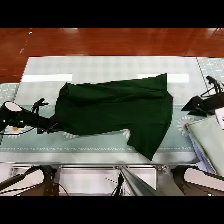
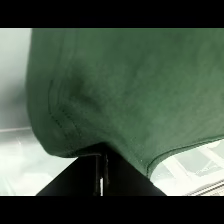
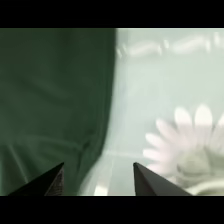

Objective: Fold the shirts.

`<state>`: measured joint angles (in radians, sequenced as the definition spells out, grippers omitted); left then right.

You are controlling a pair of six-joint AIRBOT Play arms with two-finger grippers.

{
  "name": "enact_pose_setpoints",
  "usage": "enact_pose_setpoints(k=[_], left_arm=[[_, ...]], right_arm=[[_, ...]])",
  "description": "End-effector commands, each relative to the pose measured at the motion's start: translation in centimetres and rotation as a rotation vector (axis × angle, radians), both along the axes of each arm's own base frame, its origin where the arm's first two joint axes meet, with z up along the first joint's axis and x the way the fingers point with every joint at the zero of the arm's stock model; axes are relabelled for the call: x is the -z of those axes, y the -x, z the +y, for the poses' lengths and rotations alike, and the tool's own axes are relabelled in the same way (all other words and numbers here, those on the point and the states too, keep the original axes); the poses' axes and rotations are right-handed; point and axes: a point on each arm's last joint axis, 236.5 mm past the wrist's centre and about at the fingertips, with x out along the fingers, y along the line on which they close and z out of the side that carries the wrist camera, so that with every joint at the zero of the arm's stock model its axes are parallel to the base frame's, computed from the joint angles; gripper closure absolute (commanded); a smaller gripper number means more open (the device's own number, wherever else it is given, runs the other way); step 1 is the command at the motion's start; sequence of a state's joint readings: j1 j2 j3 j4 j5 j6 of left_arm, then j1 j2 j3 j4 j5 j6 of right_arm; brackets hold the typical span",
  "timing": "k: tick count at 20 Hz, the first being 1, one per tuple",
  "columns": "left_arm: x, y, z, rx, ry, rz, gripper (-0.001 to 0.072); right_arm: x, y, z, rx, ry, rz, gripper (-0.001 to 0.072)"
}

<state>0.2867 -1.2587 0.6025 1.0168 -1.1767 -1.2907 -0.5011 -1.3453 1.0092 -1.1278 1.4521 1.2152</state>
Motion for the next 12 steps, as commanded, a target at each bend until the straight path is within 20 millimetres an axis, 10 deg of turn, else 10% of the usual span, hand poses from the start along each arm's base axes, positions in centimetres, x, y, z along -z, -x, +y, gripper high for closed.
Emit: enact_pose_setpoints(k=[1,7,10,12], left_arm=[[0.0,-0.1,-0.1,0.023,0.001,-0.019,0.0672],[0.0,-0.1,-0.2,0.027,0.005,-0.022,0.0672],[-0.1,-0.2,-0.2,0.028,0.003,-0.027,0.0672],[0.0,-0.5,0.0,0.037,-0.003,-0.044,0.0672]], right_arm=[[1.9,3.3,2.0,0.032,-0.050,0.043,0.0167],[5.7,6.6,6.6,0.021,-0.035,0.067,0.0167],[7.5,5.3,7.6,0.072,0.030,0.033,0.0171],[7.5,3.0,8.7,0.109,0.042,-0.041,0.0301]])
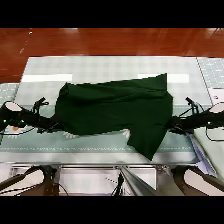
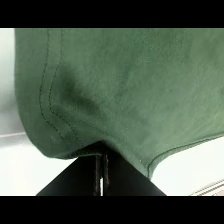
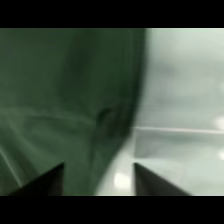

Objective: Fold the shirts.

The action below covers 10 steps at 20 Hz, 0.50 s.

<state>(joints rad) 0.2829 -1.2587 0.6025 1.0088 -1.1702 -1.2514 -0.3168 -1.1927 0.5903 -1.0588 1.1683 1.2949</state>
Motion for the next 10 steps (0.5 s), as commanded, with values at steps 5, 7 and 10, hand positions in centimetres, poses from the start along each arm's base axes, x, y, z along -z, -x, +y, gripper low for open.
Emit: enact_pose_setpoints(k=[5,7,10], left_arm=[[-2.6,-3.5,0.8,0.038,-0.022,-0.124,0.0672],[-6.5,-7.8,1.8,0.034,-0.054,-0.273,0.0672],[-12.7,-14.7,2.8,-0.032,-0.081,-0.510,0.0672]], right_arm=[[-3.7,-8.6,1.4,0.064,0.048,-0.274,0.0666],[-9.5,-13.4,0.4,0.070,0.082,-0.462,0.0667],[-18.0,-20.5,-1.5,0.176,0.116,-0.741,0.0668]])
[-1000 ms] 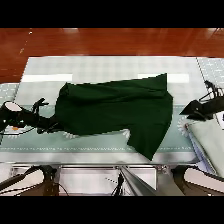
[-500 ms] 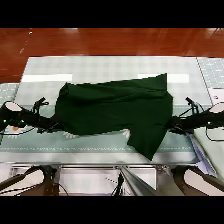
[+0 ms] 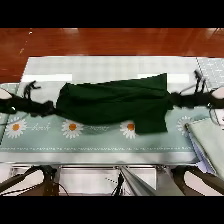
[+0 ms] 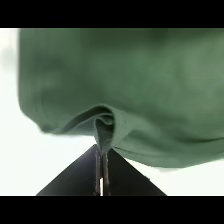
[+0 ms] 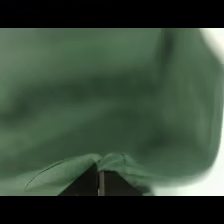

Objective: Fold the shirts.

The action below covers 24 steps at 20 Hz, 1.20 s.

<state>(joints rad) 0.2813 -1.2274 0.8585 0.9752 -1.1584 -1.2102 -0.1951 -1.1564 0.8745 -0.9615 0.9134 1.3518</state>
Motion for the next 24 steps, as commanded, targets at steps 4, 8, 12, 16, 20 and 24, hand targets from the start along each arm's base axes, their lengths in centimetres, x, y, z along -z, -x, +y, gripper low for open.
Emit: enact_pose_setpoints(k=[4,8,12,16,20,24], left_arm=[[-8.2,-11.6,-0.1,-0.122,0.005,-0.376,0.0672],[-3.7,-14.1,-1.5,-0.119,-0.006,-0.333,0.0672],[3.0,-13.3,-2.8,-0.131,0.034,-0.154,0.0667],[4.5,-11.8,-2.6,-0.103,0.050,-0.073,0.0203],[2.3,-10.4,-0.9,-0.087,0.096,-0.030,0.0221],[-0.7,-9.6,-1.7,-0.035,0.105,-0.062,0.0251]], right_arm=[[-9.5,-11.2,-2.5,0.178,-0.054,-0.342,0.0668],[-4.1,-14.2,-3.0,0.223,-0.100,-0.252,0.0667],[2.0,-14.6,-3.2,0.244,-0.112,-0.140,0.0648],[2.5,-14.7,-5.0,0.191,-0.014,-0.175,0.0224],[0.7,-12.4,-12.8,0.184,0.249,-0.163,0.0209],[4.1,-7.6,-15.4,0.219,0.163,0.060,0.0097]])
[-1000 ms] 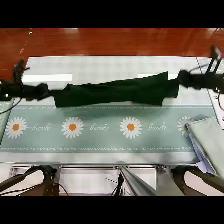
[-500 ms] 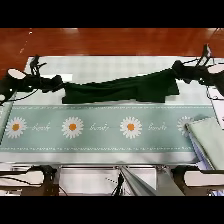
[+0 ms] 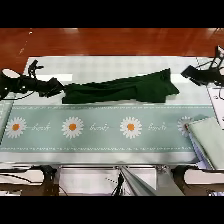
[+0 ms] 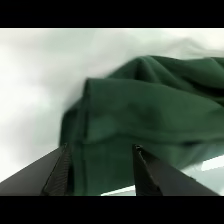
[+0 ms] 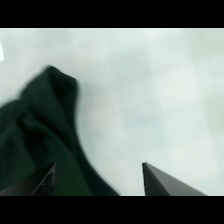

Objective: Fold the shirts.

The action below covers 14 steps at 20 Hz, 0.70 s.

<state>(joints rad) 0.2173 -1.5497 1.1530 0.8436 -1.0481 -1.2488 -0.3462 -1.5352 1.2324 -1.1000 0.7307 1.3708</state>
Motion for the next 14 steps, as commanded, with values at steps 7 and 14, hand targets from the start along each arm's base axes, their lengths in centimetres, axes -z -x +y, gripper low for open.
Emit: enact_pose_setpoints(k=[7,14], left_arm=[[-6.2,1.9,-5.6,0.169,-0.007,-0.110,0.0251],[-7.1,2.4,-9.4,0.248,-0.011,-0.150,0.0252]], right_arm=[[7.2,3.0,7.4,-0.116,-0.371,0.235,0.0097],[7.3,-2.1,12.9,-0.160,-0.281,0.090,0.0586]])
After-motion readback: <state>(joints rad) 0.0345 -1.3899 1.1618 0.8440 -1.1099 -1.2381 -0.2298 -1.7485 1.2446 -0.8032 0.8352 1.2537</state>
